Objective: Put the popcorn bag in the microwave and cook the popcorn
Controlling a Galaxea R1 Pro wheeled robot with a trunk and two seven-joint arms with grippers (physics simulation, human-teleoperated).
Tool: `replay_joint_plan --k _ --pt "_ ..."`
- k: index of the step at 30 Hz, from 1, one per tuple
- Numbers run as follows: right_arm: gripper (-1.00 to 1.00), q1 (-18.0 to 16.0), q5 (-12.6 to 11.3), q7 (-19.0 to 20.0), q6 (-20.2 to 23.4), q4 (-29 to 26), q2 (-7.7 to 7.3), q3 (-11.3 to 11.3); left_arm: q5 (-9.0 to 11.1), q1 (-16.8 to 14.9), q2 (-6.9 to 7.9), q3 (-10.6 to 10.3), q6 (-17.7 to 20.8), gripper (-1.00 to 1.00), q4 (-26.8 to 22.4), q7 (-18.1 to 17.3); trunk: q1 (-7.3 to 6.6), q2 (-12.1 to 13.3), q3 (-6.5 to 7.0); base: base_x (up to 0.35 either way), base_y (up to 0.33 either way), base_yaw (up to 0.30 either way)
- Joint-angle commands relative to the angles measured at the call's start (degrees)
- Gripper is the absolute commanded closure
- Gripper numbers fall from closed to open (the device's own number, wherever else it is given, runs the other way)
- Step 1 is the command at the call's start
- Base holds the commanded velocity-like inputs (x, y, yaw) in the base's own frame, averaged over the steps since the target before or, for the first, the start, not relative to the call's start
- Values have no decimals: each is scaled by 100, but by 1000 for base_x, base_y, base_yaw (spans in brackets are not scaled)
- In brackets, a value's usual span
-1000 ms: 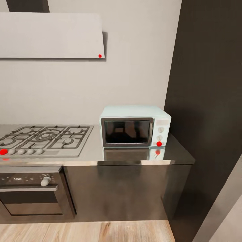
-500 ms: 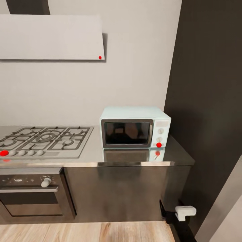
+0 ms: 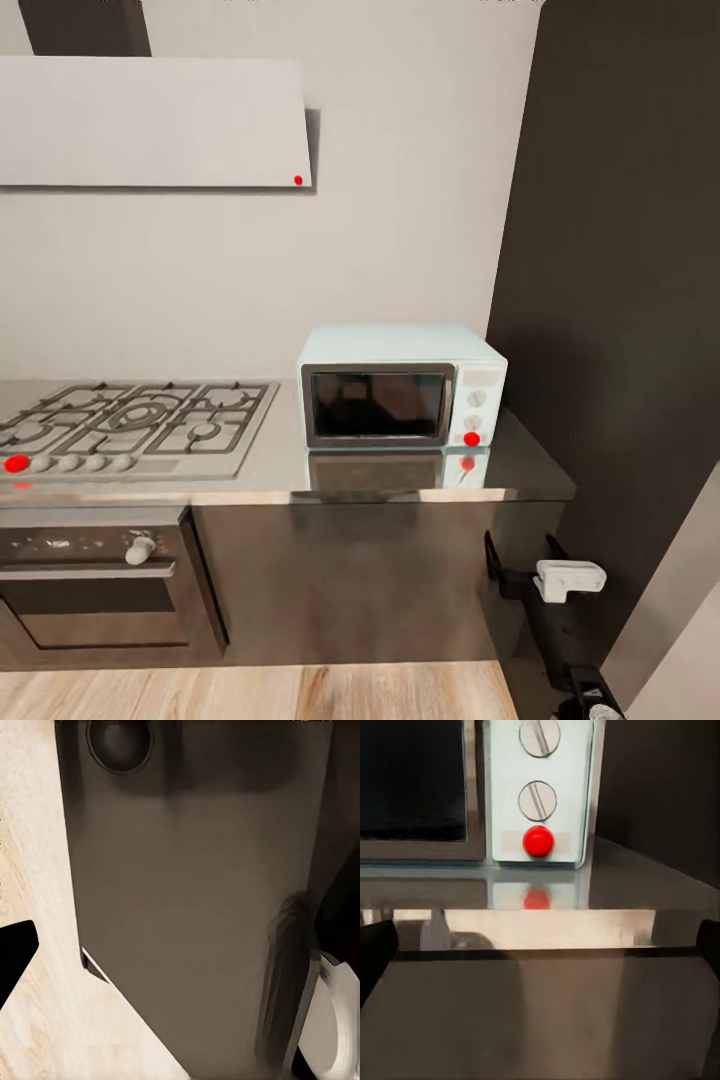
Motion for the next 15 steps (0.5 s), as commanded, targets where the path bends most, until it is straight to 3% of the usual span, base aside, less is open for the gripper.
replay_joint_plan --k 1,4,15 --pt "-100 -101 2 -35 7 -14 -2 4 4 4 2 2 -1 -100 -12 4 -22 39 15 0 0 0" --pt "-100 -440 2 -45 39 -26 0 5 5 4 -2 4 8 -100 -14 12 -88 159 69 0 0 0" --pt "-100 -711 2 -41 52 -26 0 9 5 4 -16 10 10 -100 -74 13 -330 601 266 0 0 0"
